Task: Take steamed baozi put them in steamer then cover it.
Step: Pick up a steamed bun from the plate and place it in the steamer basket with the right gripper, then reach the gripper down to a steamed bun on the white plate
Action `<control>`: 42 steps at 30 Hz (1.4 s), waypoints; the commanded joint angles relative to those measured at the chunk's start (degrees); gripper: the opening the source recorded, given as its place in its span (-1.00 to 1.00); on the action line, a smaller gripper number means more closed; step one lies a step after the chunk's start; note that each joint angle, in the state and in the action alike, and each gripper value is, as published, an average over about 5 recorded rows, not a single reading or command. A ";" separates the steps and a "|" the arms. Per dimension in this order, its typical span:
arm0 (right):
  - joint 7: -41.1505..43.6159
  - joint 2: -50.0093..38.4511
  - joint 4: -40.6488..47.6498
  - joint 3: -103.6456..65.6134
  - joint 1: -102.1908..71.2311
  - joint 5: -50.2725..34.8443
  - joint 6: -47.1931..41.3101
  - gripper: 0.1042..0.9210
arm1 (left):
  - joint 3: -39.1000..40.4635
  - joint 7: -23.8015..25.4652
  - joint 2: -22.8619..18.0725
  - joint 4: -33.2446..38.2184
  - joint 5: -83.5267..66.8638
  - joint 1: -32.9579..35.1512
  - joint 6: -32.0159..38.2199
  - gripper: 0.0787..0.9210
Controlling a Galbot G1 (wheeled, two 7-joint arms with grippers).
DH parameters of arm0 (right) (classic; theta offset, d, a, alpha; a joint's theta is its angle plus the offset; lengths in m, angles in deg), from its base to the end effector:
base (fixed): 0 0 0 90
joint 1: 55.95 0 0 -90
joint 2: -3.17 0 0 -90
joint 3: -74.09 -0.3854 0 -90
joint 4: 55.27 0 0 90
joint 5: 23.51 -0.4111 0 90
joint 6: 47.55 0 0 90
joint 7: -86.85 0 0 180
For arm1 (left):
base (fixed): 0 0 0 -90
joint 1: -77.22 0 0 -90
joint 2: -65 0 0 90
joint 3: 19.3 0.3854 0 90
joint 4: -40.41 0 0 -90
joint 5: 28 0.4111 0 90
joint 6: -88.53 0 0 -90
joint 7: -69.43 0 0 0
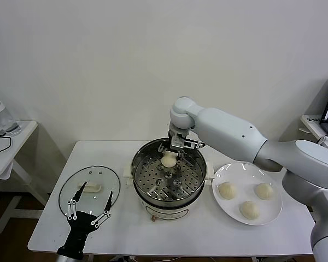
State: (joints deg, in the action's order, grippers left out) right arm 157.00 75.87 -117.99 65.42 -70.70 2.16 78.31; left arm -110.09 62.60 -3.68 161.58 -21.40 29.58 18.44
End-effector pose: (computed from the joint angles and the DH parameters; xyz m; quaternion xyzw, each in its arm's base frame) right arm 0.6477 0.1742 -0.1136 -0.6501 0.1119 -0.7514 0.0155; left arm 0.1527 0.0673 -0.3545 0.0870 0.9754 0.1809 0.0912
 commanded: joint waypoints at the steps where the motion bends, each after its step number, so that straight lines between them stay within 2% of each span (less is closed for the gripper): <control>1: -0.26 1.24 0.73 -0.16 -0.52 1.88 0.47 0.71 | -0.06 -0.05 0.00 0.11 -0.05 0.03 -0.09 0.77; 5: 1.42 -2.29 -3.80 -0.47 1.40 -0.96 -1.91 0.76 | 0.04 -0.02 -0.05 0.00 0.00 -0.06 -0.13 0.77; 9: 4.23 -8.75 -9.98 -0.50 4.37 -8.64 -6.82 0.76 | 0.23 0.03 -0.08 -0.02 0.05 -0.24 -0.34 0.77; 13: 4.84 -15.76 -12.23 -2.49 7.12 -15.87 -13.35 0.76 | 0.33 0.06 -0.05 0.03 0.10 -0.44 -0.51 0.77; 15: 4.44 -20.04 -12.72 -2.39 8.81 -19.73 -19.84 0.76 | 0.31 0.06 -0.05 0.04 0.13 -0.45 -0.51 0.77; 19: 0.18 -29.07 -10.99 3.31 12.13 -35.61 -36.14 0.76 | 0.35 0.06 0.04 -0.08 0.19 -0.44 -0.39 0.77; 23: -3.60 -34.88 -8.54 8.97 11.82 -44.66 -42.41 0.76 | 0.86 0.06 0.15 -0.33 0.28 -0.78 -0.37 0.77; 30: -3.27 -38.92 -9.89 16.15 7.52 -45.99 -44.92 0.76 | 1.49 0.06 0.17 -0.50 0.35 -1.40 -0.49 0.77; 42: -6.48 -34.35 -6.85 15.99 -2.37 -41.72 -45.97 0.76 | 1.37 -0.06 -0.12 -0.34 0.66 -1.12 -0.28 0.77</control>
State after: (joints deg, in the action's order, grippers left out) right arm 152.10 42.86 -125.57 79.54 -68.94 -37.72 35.71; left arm -108.73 62.58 -3.81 161.19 -20.76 28.42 18.13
